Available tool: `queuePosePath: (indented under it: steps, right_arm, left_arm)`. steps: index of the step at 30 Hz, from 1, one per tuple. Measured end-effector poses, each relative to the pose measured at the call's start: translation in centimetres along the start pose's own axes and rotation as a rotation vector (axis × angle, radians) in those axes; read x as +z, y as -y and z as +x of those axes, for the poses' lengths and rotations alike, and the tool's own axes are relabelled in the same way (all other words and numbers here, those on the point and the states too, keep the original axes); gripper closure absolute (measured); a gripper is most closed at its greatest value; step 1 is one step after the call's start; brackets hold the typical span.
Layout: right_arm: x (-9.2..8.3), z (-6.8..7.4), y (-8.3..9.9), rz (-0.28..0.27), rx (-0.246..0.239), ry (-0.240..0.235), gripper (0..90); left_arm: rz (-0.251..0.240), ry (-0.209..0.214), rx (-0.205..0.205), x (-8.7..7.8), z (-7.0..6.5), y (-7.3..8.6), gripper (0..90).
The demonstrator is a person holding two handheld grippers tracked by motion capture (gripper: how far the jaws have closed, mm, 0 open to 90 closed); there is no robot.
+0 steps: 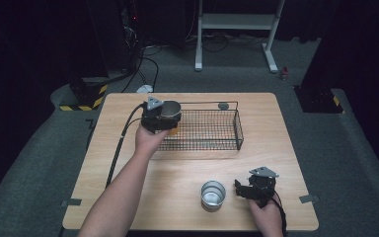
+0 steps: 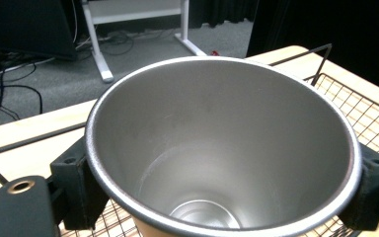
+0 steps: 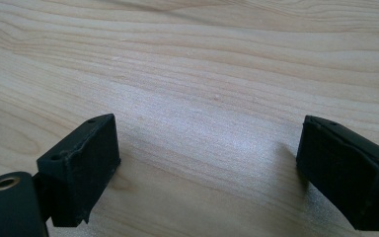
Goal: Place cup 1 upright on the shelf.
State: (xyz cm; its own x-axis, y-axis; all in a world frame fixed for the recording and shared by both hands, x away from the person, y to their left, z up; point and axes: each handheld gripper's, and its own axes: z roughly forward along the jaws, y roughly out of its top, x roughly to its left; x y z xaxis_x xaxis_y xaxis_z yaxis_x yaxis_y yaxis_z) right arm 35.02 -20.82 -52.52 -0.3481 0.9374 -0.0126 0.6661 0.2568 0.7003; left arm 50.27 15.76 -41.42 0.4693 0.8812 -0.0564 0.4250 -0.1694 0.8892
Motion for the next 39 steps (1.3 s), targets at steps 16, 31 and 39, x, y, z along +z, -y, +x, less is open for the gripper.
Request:
queuePosePath:
  steps: [16, 31, 39]
  right_arm:
    - [0.0, 0.0, 0.0, 0.000, 0.000, 0.000, 9.1]
    - [0.0, 0.0, 0.0, 0.000, 0.000, 0.000, 9.1]
    - [0.0, 0.0, 0.0, 0.000, 0.000, 0.000, 9.1]
  left_arm:
    - [0.068, -0.025, -0.007, 1.4, 0.0, 0.7, 13.7]
    - [0.126, -0.049, -0.017, 2.0, 0.0, 1.1, 13.6]
    - [0.152, -0.059, -0.020, 2.3, -0.1, 1.3, 13.6]
